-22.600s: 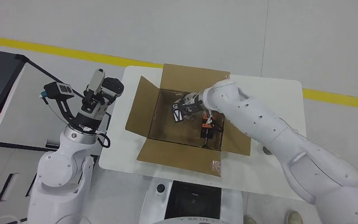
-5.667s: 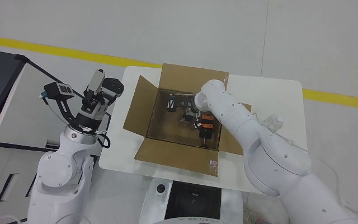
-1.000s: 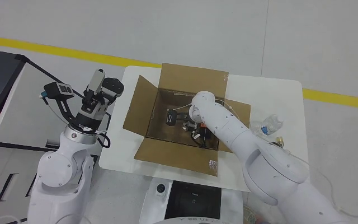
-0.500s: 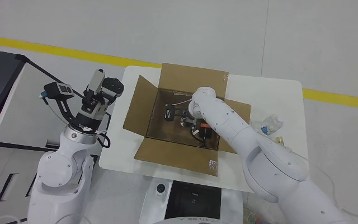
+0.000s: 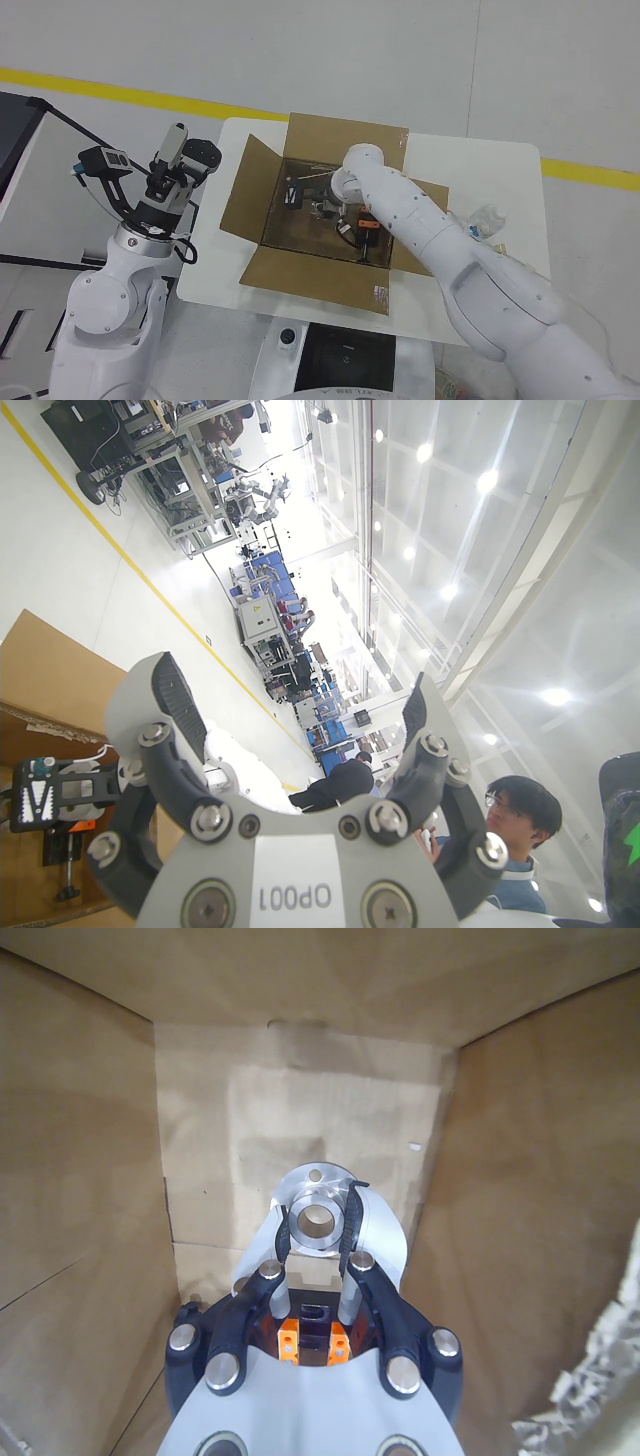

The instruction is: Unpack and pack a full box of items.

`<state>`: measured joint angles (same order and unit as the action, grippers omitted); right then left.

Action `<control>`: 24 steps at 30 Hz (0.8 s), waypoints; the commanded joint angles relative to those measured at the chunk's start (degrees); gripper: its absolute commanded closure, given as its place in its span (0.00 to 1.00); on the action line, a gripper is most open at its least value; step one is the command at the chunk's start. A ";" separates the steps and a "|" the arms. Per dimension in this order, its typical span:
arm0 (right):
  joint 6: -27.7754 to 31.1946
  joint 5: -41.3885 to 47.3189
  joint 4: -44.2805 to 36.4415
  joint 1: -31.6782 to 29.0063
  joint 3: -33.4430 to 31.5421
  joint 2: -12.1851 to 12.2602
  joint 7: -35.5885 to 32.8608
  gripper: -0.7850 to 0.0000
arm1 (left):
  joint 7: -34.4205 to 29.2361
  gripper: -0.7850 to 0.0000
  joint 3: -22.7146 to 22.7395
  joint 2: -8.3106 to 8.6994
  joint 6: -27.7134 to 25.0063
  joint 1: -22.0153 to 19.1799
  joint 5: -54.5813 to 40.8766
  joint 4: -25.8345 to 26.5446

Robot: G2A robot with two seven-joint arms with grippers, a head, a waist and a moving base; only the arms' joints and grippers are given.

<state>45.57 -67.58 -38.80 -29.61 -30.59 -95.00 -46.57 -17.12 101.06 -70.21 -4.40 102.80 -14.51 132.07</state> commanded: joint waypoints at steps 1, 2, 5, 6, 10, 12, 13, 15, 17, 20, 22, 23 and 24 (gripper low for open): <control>-0.25 0.28 -2.87 -0.59 -1.25 0.98 -1.89 1.00 | 0.00 0.00 0.00 0.00 0.00 0.00 0.00 0.00; -0.32 0.49 -4.36 -1.01 -1.99 1.54 -2.86 1.00 | 0.00 0.00 0.00 0.00 0.00 0.00 0.00 0.00; -1.15 0.92 -9.21 -2.80 -4.44 3.34 -6.13 1.00 | 0.00 0.00 0.00 0.00 0.00 0.00 0.00 0.00; -1.31 0.97 -10.94 -3.44 -5.35 3.98 -7.27 1.00 | 0.00 0.00 0.00 0.00 0.00 0.00 0.00 0.00; -2.88 1.18 -19.53 -7.18 -9.45 6.63 -12.15 1.00 | 0.00 0.00 0.00 0.00 0.00 0.00 0.00 0.00; -3.48 1.09 -24.53 -9.64 -11.67 8.00 -14.79 1.00 | 0.00 0.00 0.00 0.00 0.00 0.00 0.00 0.00; -3.76 1.14 -27.36 -11.08 -12.83 8.68 -15.90 1.00 | 0.00 0.00 0.00 0.00 0.00 0.00 0.00 0.00; -5.13 0.83 -33.29 -14.36 -14.02 9.99 -17.27 1.00 | 0.00 0.00 0.00 0.00 0.00 0.00 0.00 0.00; -6.45 0.64 -38.10 -16.82 -15.40 11.31 -18.60 1.00 | 0.00 0.00 0.00 0.00 0.00 0.00 0.00 0.00; -6.95 0.56 -42.08 -18.42 -17.05 13.14 -19.09 1.00 | 0.00 0.00 0.00 0.00 0.00 0.00 0.00 0.00; -6.96 0.15 -43.25 -18.40 -17.38 14.07 -19.11 1.00 | 0.00 0.00 0.00 0.00 0.00 0.00 0.00 0.00; -7.25 -0.54 -43.58 -18.14 -17.49 14.46 -19.40 1.00 | 0.00 0.00 0.00 0.00 0.00 0.00 0.00 0.00; -7.28 -0.85 -43.93 -18.12 -17.27 14.75 -19.42 1.00 | 0.00 0.00 0.00 0.00 0.00 0.00 0.00 0.00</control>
<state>38.40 -68.02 -82.48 -47.83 -48.03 -80.54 -65.88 -17.12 101.06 -70.21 -4.40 102.80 -14.51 132.07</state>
